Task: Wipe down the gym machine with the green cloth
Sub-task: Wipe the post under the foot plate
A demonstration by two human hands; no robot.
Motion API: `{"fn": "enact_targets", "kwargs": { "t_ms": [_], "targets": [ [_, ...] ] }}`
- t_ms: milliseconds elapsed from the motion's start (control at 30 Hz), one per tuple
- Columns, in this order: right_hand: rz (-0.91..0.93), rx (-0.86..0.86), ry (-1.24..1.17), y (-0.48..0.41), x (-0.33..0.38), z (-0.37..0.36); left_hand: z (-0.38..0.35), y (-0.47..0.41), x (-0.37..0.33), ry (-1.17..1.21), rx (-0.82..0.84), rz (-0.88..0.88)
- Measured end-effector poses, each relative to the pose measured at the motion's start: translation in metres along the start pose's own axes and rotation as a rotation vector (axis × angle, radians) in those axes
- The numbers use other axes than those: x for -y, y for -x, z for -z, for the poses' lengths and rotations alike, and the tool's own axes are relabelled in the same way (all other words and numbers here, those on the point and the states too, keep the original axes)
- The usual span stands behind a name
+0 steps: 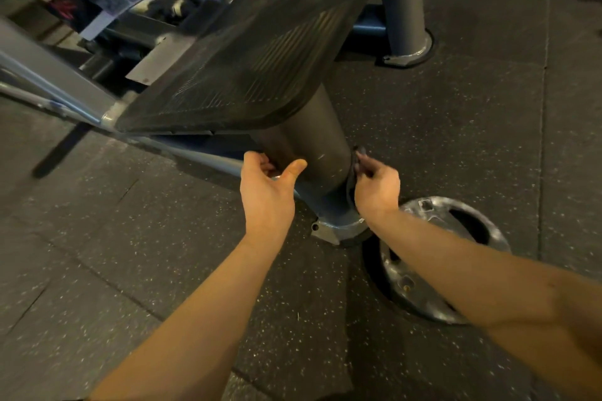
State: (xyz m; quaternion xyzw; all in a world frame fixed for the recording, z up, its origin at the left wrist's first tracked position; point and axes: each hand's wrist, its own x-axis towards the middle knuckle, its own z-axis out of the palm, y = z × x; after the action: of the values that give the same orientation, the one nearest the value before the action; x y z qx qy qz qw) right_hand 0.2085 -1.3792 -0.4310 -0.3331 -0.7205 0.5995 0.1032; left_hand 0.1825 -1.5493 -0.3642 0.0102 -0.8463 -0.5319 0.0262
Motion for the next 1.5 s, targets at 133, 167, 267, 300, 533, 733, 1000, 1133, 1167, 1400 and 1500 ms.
{"fn": "enact_targets", "kwargs": {
  "t_ms": [133,167,267,300,533,733,1000,1133,1167,1400,1500],
  "targets": [
    [0.354,-0.03,-0.11,0.006,0.07,-0.007,0.002,0.0,0.001,0.002,0.021,-0.012],
    [0.422,-0.037,-0.124,0.007,0.075,-0.008,0.003,0.0,0.001,-0.001,0.027,-0.014],
    [0.472,-0.063,-0.131,0.009,0.055,-0.01,0.004,-0.001,0.0,0.002,0.038,-0.011],
    [0.413,-0.07,-0.092,0.009,0.039,-0.011,0.004,-0.001,0.001,0.004,0.035,-0.014],
    [-0.23,0.081,0.219,0.029,-0.066,0.006,0.001,0.001,0.0,0.044,0.033,0.046],
    [-0.118,0.116,0.067,0.058,-0.024,0.022,-0.003,0.036,0.005,0.085,0.085,0.221],
    [0.052,0.289,-0.1,0.074,0.011,0.024,-0.008,0.073,0.011,0.212,0.35,0.214],
    [-0.037,0.459,-0.199,0.078,0.025,0.03,-0.001,0.075,0.003,0.273,0.328,0.175],
    [-0.032,0.49,-0.196,0.078,0.028,0.031,0.0,0.074,0.002,0.268,0.31,0.149],
    [0.157,0.199,0.018,0.053,0.062,0.041,0.023,0.045,-0.018,0.328,-0.134,-0.015],
    [0.131,0.281,0.039,0.041,0.07,0.04,0.024,0.025,-0.035,0.301,-0.275,-0.135]
  ]
}}
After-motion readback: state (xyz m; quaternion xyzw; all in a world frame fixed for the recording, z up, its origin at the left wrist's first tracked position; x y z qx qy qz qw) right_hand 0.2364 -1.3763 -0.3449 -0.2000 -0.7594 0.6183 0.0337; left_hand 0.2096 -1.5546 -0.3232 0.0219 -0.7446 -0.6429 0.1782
